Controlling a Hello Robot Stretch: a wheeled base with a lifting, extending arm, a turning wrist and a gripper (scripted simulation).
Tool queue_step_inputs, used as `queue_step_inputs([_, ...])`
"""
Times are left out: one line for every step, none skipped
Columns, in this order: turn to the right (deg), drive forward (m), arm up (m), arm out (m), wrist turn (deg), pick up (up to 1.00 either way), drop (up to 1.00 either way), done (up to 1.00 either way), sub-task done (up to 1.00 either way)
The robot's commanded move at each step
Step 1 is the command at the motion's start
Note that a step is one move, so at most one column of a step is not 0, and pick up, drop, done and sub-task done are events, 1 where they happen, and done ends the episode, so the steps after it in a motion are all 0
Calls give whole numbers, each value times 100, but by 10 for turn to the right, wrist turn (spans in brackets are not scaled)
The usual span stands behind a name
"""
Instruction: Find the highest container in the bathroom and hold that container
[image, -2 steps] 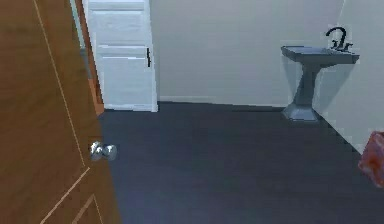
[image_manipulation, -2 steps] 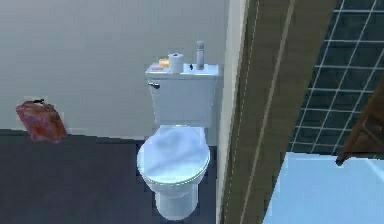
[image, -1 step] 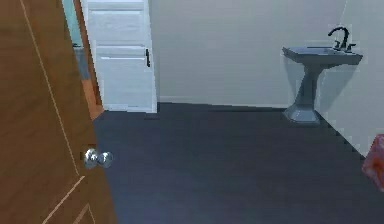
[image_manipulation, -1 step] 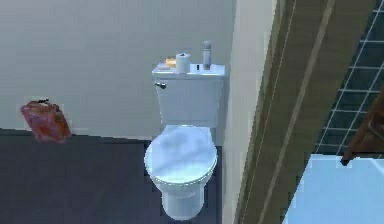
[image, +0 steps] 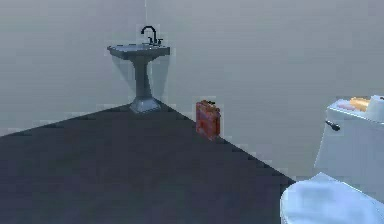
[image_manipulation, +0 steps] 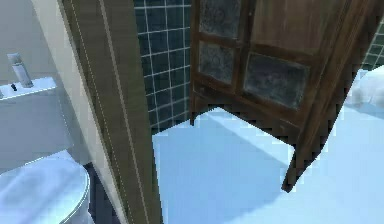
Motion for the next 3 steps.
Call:
queue_step_inputs([90, 0, 0, 0, 0, 0, 0, 0, 0])
queue_step_inputs([0, 45, 0, 0, 0, 0, 0, 0, 0])
queue_step_inputs([-330, 0, 0, 0, 0, 0, 0, 0, 0])
